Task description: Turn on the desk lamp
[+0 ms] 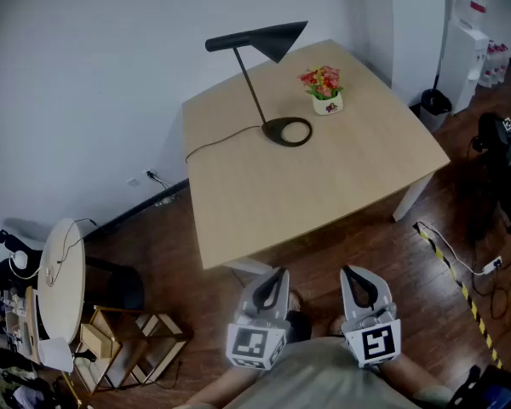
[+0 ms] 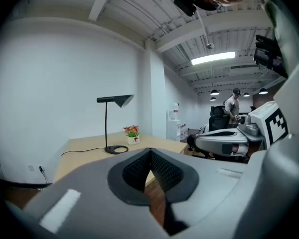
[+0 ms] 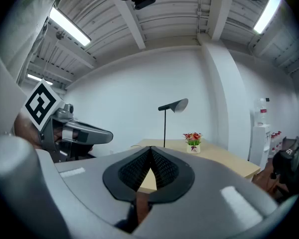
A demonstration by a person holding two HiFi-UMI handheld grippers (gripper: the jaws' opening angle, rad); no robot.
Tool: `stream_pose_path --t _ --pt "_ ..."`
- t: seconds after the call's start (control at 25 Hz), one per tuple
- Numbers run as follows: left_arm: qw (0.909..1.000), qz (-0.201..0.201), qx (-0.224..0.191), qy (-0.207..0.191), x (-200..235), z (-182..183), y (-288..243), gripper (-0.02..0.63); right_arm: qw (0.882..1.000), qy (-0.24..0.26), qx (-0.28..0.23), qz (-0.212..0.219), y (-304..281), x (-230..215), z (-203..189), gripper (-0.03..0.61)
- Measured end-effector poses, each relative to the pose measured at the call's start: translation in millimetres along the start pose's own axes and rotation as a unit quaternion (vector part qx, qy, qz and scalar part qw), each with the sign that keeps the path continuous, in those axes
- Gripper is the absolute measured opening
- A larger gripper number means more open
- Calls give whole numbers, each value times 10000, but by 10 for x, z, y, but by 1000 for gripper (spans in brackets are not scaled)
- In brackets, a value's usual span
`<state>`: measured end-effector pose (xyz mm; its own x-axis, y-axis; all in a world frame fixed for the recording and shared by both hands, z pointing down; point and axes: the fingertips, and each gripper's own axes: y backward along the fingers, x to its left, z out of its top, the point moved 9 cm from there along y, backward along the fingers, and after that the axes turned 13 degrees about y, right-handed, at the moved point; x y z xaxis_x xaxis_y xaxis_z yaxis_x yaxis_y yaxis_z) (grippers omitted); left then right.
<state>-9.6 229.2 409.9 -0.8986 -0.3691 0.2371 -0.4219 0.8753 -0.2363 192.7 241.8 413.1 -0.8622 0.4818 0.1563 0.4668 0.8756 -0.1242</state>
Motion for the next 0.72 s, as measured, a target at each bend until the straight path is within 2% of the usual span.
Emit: stream_pose_path --t 0.24,0.72 --pt "9999 -117 -23 17 327 117 -384 -2 9998 121 7 -173 -418 -60 33 0" --pt "9960 -860 -52 232 1234 473 -1000 -2 9963 529 348 -577 -1599 131 366 -1"
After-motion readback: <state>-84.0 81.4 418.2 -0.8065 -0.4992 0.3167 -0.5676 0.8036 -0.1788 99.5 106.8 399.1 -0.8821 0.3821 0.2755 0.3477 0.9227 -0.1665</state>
